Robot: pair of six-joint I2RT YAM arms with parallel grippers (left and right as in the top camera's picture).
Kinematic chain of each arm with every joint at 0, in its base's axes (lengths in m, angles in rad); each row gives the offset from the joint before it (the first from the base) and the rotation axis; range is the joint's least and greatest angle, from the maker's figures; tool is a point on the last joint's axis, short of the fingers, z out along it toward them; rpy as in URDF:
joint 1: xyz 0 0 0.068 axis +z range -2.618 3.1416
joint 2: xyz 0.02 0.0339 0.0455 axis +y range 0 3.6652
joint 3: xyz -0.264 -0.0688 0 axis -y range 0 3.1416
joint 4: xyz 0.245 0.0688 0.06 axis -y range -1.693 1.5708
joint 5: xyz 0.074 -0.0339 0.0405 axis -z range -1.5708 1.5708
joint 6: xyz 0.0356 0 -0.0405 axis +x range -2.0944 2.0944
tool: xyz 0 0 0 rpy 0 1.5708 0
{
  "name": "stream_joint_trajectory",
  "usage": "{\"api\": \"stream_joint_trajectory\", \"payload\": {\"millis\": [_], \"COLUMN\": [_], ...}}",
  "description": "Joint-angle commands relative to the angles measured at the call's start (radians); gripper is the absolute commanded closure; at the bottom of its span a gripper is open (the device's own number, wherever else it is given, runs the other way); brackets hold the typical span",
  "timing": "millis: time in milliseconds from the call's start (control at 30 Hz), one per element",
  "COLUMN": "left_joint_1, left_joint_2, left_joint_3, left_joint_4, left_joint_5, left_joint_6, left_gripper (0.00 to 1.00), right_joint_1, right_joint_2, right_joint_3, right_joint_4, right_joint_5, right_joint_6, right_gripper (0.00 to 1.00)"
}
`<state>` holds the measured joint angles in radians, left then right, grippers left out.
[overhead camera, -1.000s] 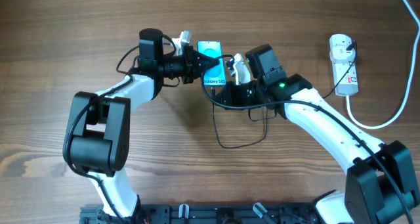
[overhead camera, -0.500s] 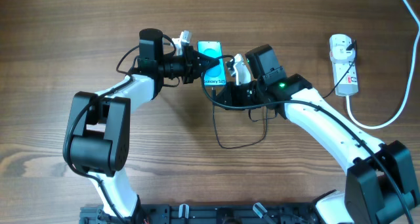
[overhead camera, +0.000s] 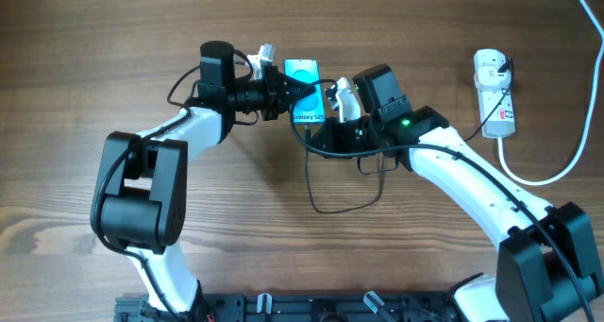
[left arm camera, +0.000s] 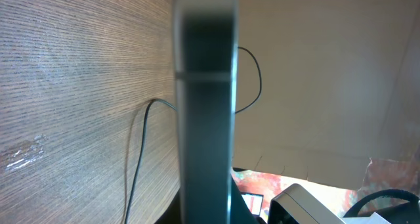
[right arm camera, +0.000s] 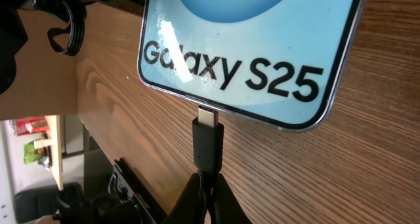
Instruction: Plug charger to phone and switch on socket
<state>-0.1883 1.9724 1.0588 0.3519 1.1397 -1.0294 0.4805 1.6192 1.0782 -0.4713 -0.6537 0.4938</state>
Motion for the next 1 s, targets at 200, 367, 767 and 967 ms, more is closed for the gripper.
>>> {"api": "stream_joint_trajectory", "payload": {"millis": [200, 367, 767, 967], "left_joint_1": [-0.002, -0.002, 0.004, 0.072], "left_joint_2": [0.002, 0.002, 0.002, 0.002], "left_joint_3": [0.019, 0.019, 0.019, 0.020], "left_joint_4": [0.010, 0.010, 0.015, 0.025], "left_joint_5": [0.034, 0.034, -0.003, -0.033], "left_joint_6": [0.028, 0.028, 0.032, 0.031], "left_gripper": [0.96, 0.96, 0.96, 0.96], "right_joint_1": [-0.016, -0.016, -0.014, 0.049], "right_joint_2": [0.012, 0.012, 0.012, 0.012], "right_joint_3": [0.023, 0.023, 0.023, 0.023], "right_joint_4": [-0.002, -0.002, -0.083, -0.086], "right_joint_5": [-0.021, -0.022, -0.021, 0.074], "right_joint_6": [0.003, 0.002, -0.067, -0.105], "right_gripper": [0.95, 0.95, 0.95, 0.45]}}
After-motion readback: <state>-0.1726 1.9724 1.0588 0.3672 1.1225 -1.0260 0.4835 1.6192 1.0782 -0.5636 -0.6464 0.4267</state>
